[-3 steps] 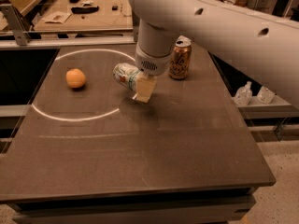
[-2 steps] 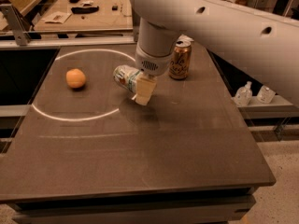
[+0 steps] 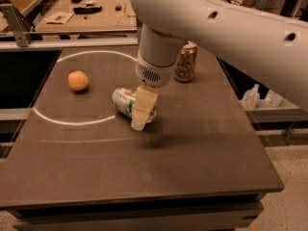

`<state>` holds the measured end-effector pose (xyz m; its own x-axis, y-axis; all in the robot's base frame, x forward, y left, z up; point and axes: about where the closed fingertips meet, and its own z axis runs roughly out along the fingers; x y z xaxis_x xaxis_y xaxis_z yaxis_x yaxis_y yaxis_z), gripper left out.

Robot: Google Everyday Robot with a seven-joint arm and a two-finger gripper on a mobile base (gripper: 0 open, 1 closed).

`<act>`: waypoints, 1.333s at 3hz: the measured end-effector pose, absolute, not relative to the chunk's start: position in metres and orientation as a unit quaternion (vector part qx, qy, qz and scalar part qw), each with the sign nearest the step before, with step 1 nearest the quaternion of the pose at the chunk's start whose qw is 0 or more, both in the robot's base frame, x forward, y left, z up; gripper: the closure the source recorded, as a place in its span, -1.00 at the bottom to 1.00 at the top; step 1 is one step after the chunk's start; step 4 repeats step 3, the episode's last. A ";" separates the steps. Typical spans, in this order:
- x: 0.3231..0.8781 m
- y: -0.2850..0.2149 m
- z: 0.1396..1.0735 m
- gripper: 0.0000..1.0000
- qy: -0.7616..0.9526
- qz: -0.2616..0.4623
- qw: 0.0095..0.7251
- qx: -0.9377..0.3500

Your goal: Place 7up can upright

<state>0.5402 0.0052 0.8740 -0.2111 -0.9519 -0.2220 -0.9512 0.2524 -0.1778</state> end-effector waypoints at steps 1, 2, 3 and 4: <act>0.538 0.005 0.875 -1.00 0.780 0.003 0.145 -0.608; 0.545 -0.003 0.880 -1.00 0.794 0.011 0.147 -0.590; 0.546 -0.003 0.881 -1.00 0.794 0.011 0.147 -0.590; 0.546 -0.003 0.881 -1.00 0.794 0.011 0.147 -0.590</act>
Offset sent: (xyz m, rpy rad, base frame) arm 0.0041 -0.0085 0.0086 0.0345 0.0095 -0.0503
